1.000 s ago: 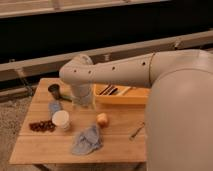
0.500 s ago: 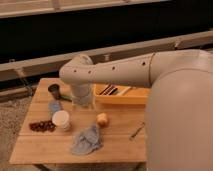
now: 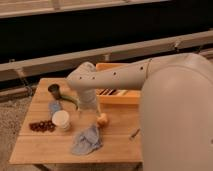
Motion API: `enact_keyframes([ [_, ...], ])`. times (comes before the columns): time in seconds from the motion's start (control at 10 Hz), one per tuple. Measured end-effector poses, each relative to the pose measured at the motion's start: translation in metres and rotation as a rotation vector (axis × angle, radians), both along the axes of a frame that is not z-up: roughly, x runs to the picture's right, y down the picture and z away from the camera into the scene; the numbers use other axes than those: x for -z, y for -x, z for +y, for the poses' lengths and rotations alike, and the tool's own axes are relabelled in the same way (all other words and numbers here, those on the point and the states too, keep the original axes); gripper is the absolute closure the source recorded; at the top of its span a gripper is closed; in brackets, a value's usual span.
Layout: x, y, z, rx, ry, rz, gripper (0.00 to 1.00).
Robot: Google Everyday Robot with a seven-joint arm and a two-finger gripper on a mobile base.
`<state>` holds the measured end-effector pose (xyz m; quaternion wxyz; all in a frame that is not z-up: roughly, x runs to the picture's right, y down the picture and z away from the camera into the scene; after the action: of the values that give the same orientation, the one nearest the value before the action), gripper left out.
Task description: Place apple in metal cup
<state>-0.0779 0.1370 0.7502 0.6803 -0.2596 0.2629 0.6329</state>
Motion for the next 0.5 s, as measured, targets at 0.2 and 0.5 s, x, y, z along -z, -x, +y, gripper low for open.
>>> enact_keyframes([
  [0.2,-0.016,-0.013,0.01,0.001,-0.001,0.023,0.35],
  [0.5,-0.03,-0.026,0.007,0.0,-0.015,0.063,0.35],
])
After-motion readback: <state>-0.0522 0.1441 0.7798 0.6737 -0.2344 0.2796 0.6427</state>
